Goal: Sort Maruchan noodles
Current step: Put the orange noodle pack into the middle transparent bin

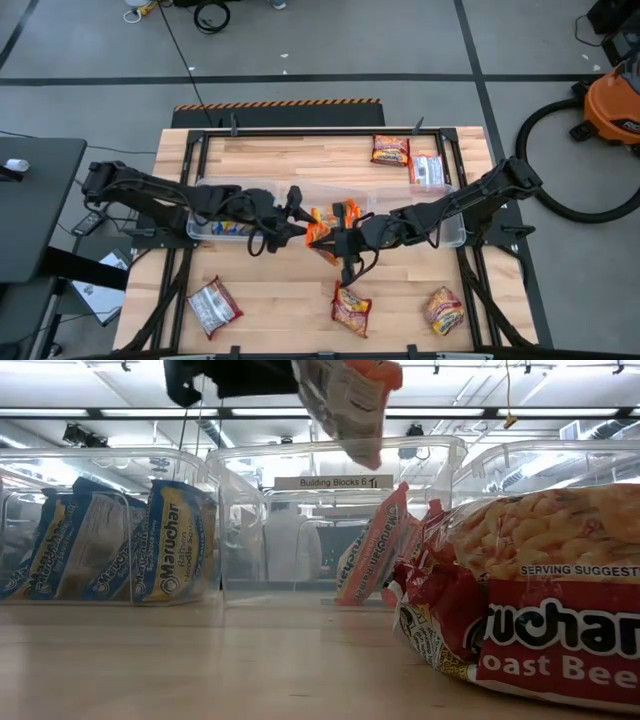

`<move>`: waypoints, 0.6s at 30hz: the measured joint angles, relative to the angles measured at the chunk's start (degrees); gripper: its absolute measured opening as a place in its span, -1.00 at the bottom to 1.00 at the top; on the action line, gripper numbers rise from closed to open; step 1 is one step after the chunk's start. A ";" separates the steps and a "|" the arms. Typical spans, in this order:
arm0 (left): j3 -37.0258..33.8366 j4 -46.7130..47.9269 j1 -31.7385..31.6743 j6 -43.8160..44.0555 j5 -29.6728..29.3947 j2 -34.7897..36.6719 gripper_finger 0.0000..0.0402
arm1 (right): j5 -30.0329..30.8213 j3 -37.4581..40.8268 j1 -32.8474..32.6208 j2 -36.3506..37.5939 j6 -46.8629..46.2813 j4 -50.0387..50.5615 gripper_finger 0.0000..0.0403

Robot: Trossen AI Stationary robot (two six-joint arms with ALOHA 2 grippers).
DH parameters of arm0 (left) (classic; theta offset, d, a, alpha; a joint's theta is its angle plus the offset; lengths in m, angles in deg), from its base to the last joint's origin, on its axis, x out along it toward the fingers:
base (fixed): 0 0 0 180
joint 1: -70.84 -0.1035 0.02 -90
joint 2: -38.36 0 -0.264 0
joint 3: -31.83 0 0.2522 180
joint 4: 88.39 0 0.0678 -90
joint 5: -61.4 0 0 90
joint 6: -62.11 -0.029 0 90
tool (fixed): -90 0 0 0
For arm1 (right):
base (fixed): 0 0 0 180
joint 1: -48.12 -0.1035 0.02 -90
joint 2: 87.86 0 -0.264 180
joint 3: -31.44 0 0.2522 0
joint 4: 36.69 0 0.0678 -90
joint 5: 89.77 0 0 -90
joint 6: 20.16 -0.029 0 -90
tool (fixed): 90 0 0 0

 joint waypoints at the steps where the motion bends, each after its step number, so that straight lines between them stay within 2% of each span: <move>1: 0.00 -1.05 0.00 -0.70 0.00 -0.48 -0.14 | -0.33 0.00 0.08 0.00 -0.26 0.28 -0.98; 11: 0.00 -2.89 0.21 -1.58 0.02 -0.85 -0.19 | -0.99 0.00 0.63 0.00 -3.17 3.54 -0.96; 18: -0.02 -2.16 0.50 -6.42 0.03 -1.55 -0.60 | -0.88 0.00 1.73 0.00 -3.19 3.68 -0.96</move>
